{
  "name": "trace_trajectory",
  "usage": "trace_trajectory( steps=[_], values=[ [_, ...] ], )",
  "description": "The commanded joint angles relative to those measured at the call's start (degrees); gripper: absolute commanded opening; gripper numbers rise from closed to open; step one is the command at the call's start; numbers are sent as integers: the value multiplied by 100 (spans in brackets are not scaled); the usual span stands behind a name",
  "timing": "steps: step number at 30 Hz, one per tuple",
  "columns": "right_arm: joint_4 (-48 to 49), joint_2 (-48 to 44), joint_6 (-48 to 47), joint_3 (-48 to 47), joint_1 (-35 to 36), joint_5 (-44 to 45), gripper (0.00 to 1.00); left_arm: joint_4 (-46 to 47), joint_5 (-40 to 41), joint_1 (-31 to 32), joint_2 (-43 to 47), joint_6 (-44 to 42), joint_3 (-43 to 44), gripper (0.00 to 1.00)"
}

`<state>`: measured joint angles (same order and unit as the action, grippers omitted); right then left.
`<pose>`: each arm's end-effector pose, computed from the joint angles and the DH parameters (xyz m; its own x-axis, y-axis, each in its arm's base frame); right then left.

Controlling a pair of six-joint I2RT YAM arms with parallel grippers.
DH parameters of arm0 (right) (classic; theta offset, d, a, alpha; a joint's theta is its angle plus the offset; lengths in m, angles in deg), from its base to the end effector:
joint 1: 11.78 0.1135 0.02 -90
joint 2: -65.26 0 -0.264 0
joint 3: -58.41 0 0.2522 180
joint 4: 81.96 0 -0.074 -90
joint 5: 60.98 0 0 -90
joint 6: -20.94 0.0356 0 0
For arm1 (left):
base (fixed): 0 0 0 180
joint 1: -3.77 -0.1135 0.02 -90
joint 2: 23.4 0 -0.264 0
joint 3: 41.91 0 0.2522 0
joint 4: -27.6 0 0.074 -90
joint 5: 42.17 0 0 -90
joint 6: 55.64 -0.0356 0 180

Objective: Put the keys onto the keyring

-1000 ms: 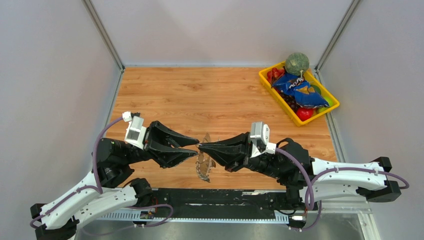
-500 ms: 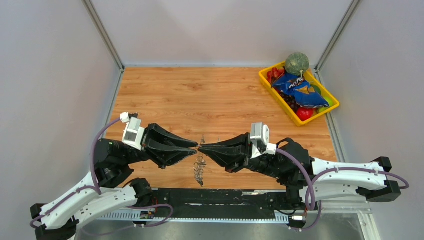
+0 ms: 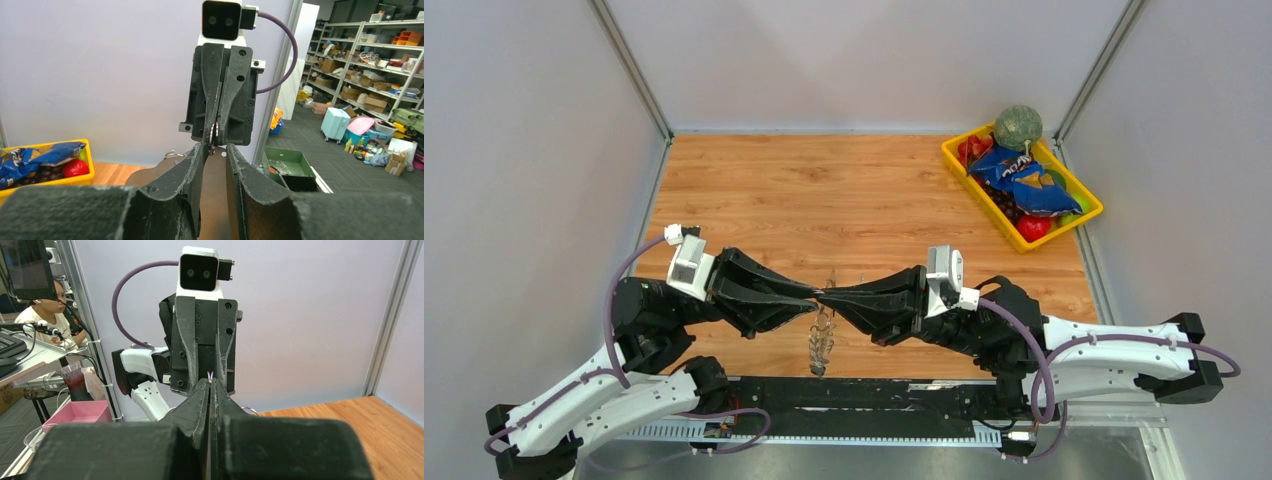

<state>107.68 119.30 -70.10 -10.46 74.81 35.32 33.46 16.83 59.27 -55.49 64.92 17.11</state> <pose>0.0163 0.2077 0.4370 0.0425 0.4105 -0.9109 -0.9857 0.1663 0.0289 0.0467 -0.1003 0.4246 -0.2197 -0.4497 -0.8657 0.9754 -0.1161 -0.1872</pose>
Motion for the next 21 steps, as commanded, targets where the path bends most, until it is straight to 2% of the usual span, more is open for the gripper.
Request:
trace_trajectory(
  steps=[1, 5, 11, 16, 21],
  values=[
    [539, 60, -15, -99, 34, -146, 0, 255, -136, 7, -44, 59, -19, 30],
    [537, 109, -15, -134, 38, -185, 0, 213, -114, 4, -33, 17, 12, 27],
    [590, 136, -5, -118, 38, -215, 0, 184, -100, 9, -40, 15, 27, 18],
    [610, 168, -35, -121, 37, -206, 0, 192, -94, 4, -80, 11, 62, 2],
    [409, 121, -38, -123, 34, -169, 0, 147, -52, 5, -66, -17, 94, 0]
  ],
)
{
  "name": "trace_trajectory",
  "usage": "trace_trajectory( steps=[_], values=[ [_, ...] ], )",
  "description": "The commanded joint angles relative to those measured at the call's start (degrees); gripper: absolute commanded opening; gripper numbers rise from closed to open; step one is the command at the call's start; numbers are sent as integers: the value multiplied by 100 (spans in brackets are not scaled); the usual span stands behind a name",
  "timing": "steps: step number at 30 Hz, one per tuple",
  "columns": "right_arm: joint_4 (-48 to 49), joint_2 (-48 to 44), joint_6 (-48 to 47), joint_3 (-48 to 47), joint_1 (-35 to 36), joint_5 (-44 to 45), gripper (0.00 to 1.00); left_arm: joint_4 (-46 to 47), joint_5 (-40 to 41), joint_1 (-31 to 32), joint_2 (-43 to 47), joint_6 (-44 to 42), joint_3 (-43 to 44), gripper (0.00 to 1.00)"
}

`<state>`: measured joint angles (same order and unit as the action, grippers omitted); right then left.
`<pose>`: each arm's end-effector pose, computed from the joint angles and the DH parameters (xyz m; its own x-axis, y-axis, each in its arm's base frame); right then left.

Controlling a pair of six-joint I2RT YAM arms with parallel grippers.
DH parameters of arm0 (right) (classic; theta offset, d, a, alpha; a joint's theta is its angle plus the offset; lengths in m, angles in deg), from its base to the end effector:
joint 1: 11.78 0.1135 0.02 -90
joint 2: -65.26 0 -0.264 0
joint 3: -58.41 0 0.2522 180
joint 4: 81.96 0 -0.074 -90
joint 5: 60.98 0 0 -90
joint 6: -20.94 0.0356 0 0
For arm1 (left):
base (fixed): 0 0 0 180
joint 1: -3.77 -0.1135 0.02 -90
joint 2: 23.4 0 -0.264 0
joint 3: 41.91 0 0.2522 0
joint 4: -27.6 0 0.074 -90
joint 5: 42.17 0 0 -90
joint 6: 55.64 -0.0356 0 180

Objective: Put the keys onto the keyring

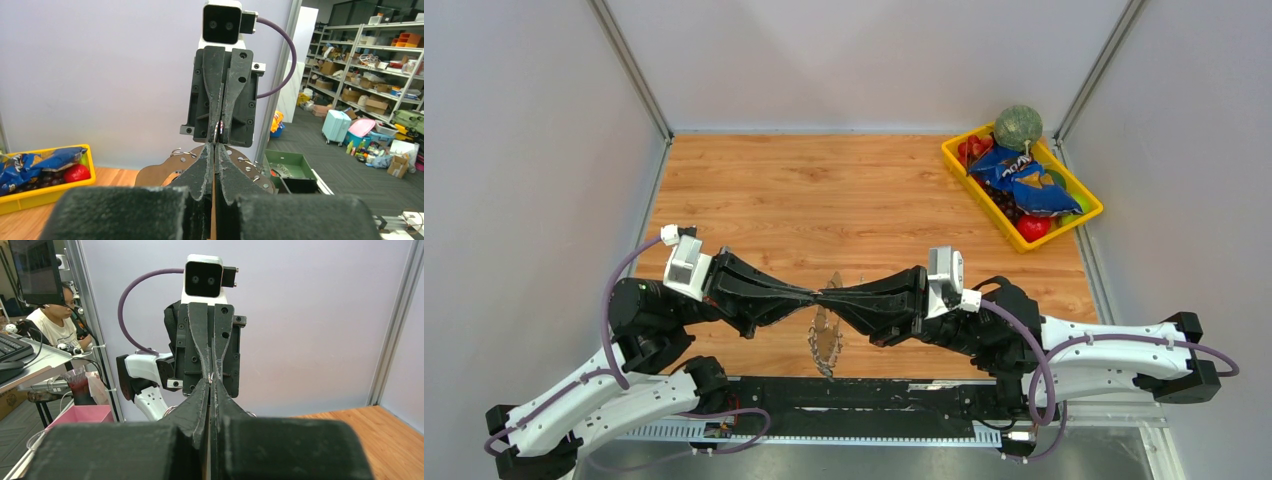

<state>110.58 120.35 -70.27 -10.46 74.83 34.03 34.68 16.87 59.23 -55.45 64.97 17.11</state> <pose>0.0156 0.2114 0.4386 0.0471 0.4396 -0.8969 -0.9890 0.1464 0.0198 0.0459 -0.0990 0.4265 -0.2095 -0.4657 -0.8598 0.9776 -0.1186 -0.1740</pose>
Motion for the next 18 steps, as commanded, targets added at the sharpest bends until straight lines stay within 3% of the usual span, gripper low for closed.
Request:
trace_trajectory(
  steps=[1, 3, 11, 18],
  values=[
    [40, -14, -15, -125, 37, -15, 0, -30, -39, 9, -55, -53, 114, 0],
    [-195, -89, 4, -147, 36, 29, 3, -193, 5, 9, -30, -118, 166, 0],
    [-1543, -611, 44, -336, 32, 226, 43, -1293, 151, 12, -113, -487, 569, 0],
    [-3450, -871, 44, -892, 32, 733, 52, -2307, 314, 12, -219, -890, 847, 0]
  ],
)
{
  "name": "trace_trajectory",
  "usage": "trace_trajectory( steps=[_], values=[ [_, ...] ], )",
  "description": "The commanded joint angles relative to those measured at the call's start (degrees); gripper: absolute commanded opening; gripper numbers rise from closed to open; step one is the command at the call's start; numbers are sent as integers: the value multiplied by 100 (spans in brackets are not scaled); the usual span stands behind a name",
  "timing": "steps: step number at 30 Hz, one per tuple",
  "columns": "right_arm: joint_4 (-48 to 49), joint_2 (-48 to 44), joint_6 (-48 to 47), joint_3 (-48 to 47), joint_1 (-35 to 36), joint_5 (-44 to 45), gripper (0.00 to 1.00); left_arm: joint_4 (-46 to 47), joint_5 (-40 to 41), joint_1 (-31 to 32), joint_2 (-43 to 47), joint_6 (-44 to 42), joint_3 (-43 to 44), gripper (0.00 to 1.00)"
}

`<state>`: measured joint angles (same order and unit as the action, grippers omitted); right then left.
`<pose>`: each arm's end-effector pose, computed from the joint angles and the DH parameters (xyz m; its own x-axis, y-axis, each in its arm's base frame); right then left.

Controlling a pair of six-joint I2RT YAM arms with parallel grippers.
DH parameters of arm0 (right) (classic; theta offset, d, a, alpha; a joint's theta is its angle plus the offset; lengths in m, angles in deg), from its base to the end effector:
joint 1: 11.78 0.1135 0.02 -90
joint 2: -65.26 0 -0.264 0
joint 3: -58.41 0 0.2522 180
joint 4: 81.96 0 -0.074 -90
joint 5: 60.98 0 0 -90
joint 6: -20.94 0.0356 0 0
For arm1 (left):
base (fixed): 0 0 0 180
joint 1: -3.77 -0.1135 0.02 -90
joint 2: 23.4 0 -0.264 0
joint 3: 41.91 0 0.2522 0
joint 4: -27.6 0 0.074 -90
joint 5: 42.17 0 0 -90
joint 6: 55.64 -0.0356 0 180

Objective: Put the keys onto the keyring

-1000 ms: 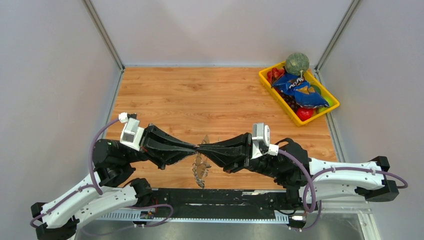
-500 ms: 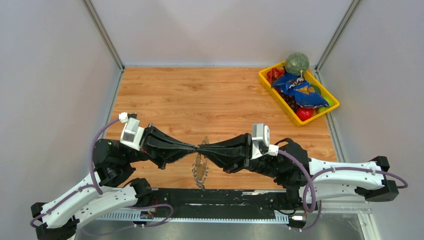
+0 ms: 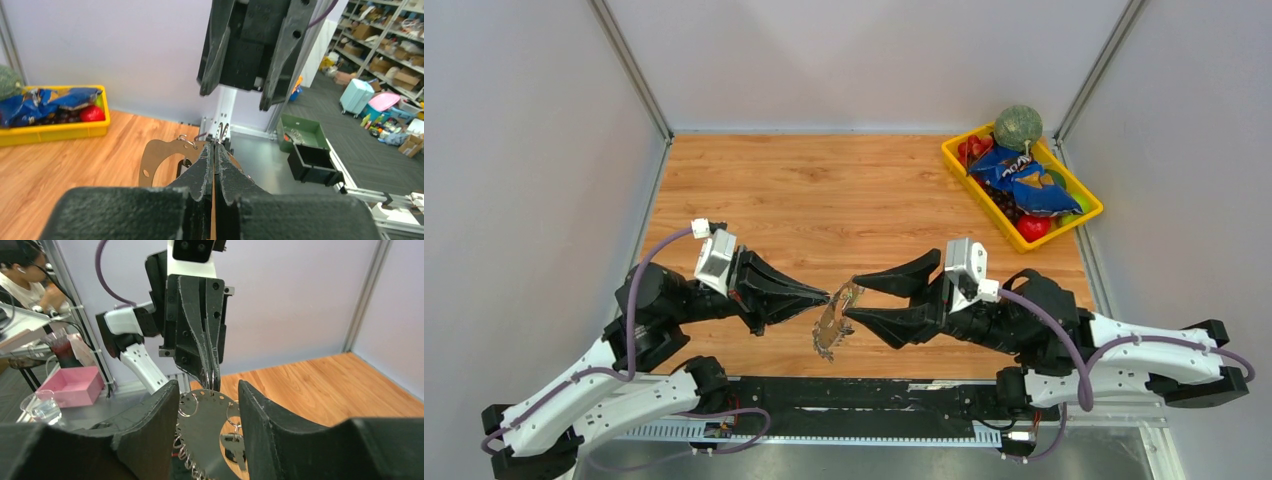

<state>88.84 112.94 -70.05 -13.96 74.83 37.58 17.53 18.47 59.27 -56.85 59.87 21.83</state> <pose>0.0157 0.1760 0.4432 0.0327 0.2631 -0.9642 -0.9782 0.2062 0.0231 0.0513 -0.1055 0.4225 -0.2449 -0.3064 -0.9199 0.9677 -0.0193 -0.2512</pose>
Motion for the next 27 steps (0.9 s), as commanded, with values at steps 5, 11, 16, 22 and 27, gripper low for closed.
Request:
trace_trajectory(
  steps=[5, 11, 16, 22, 27],
  values=[
    [-2516, 144, -8, -1158, 34, 728, 56, -1545, 48, 11, -505, -752, 641, 0],
    [-3189, 381, 257, -1299, 29, 1797, 62, -2333, 866, 7, -615, -1197, 692, 0],
    [-3466, 397, 773, -1173, -38, 2699, 65, -2792, 2119, 5, -571, -1596, 640, 0],
    [-3871, 640, 1424, -849, -823, 2353, 65, -3074, 2877, 6, -496, -1870, 512, 0],
    [-3901, 917, 1673, -453, -1795, 1443, 64, -3134, 3337, 4, -374, -2076, 400, 1]
  ],
)
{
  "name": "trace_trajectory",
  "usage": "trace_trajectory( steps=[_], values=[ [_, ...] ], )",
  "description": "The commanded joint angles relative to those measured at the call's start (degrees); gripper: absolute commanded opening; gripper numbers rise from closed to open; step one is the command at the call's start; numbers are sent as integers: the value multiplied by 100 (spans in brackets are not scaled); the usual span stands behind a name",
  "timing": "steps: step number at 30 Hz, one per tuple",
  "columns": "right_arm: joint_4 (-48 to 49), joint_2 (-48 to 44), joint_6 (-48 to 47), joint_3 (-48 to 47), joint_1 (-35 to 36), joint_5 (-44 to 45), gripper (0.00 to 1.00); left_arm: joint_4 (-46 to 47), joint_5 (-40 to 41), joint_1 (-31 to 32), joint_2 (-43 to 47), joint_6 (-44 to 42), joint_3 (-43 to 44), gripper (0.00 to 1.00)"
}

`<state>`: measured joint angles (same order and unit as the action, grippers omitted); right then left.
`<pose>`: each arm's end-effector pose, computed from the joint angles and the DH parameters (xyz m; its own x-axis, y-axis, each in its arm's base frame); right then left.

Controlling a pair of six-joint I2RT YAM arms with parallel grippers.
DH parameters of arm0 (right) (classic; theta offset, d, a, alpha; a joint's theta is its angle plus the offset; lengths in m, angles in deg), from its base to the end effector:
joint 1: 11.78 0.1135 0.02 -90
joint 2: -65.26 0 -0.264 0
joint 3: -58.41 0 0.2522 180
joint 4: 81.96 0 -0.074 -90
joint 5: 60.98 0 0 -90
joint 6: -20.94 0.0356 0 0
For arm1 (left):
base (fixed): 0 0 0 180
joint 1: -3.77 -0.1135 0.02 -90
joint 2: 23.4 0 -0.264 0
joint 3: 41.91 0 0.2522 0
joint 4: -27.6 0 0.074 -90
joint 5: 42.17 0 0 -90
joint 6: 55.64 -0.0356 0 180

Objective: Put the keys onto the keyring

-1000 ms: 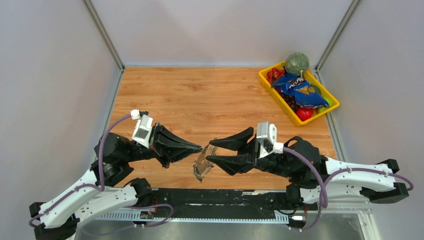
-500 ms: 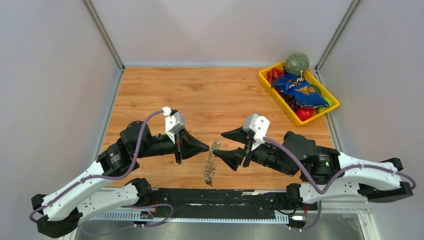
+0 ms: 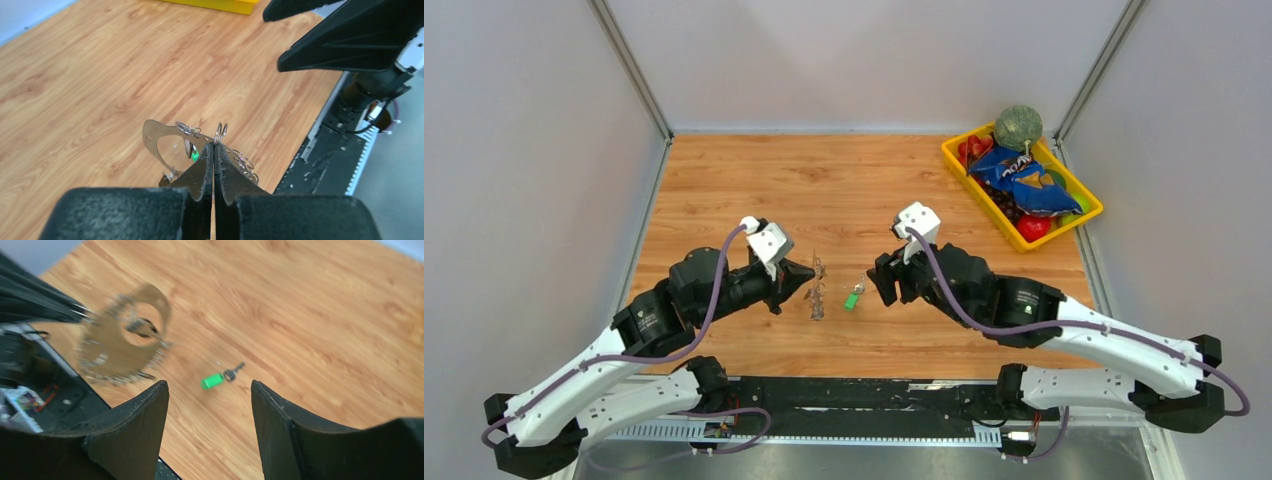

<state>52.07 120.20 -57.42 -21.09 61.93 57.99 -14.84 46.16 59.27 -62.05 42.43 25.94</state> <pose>0.0714 0.1829 0.3960 -0.2442 -0.2063 -0.9475 -0.6779 0.7350 0.0147 0.0788 -0.1165 0.3763 -0.2463 0.1107 -0.9628 0.8133 0.5639 -0.1433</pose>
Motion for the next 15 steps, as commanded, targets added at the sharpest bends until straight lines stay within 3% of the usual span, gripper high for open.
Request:
trace_trajectory(
  steps=[1, 15],
  values=[
    [-225, 259, 423, 319, -614, -686, 64, 79, 614, 9, 151, -363, -29, 1],
    [516, 1553, 657, 1044, -1860, -2327, 58, -140, 1649, 10, 346, -671, -181, 0]
  ],
)
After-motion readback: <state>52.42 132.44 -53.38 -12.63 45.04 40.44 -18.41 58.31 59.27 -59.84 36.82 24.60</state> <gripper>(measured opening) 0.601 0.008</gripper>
